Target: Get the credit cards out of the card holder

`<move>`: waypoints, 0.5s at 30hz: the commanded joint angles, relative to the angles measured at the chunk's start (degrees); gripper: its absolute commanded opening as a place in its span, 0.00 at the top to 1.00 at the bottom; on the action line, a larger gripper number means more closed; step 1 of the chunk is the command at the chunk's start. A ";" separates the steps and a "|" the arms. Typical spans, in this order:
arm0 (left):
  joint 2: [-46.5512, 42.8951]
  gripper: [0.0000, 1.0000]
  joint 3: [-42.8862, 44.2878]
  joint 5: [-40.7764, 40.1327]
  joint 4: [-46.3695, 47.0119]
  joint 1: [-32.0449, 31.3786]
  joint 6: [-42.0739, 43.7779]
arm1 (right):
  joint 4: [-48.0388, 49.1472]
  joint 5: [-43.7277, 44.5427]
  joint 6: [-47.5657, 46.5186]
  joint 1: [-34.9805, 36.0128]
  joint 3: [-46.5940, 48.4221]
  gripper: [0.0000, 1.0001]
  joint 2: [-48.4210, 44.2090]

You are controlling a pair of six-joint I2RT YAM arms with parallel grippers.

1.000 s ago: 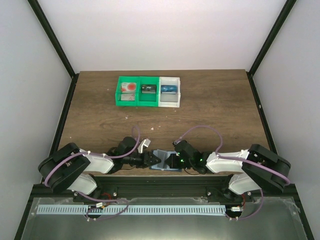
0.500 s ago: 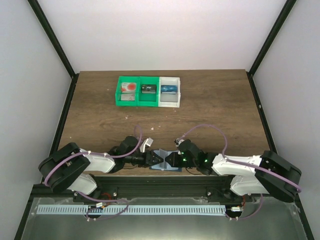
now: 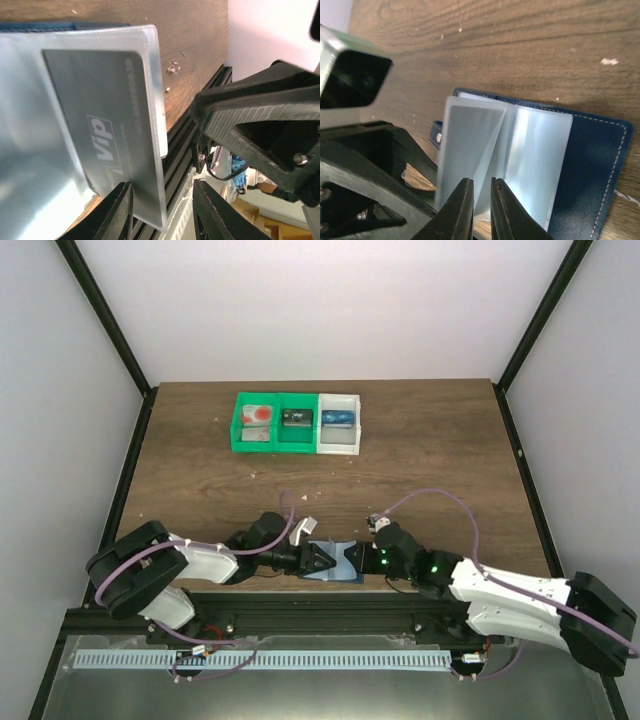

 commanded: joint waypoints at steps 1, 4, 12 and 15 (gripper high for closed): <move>2.18 0.65 2.73 -0.13 3.00 -2.52 -0.05 | -5.03 5.04 0.94 0.43 -0.22 0.88 -5.14; 3.45 0.64 3.07 -0.21 4.30 -3.34 -0.63 | -6.67 6.62 1.31 0.40 -0.44 0.87 -8.29; 3.58 0.64 2.47 -0.70 4.37 -3.36 -0.20 | -7.45 7.30 2.02 0.42 -1.36 0.87 -11.49; 3.20 0.64 2.40 -1.08 3.61 -3.36 0.20 | -7.08 6.92 2.03 0.45 -1.25 0.87 -10.78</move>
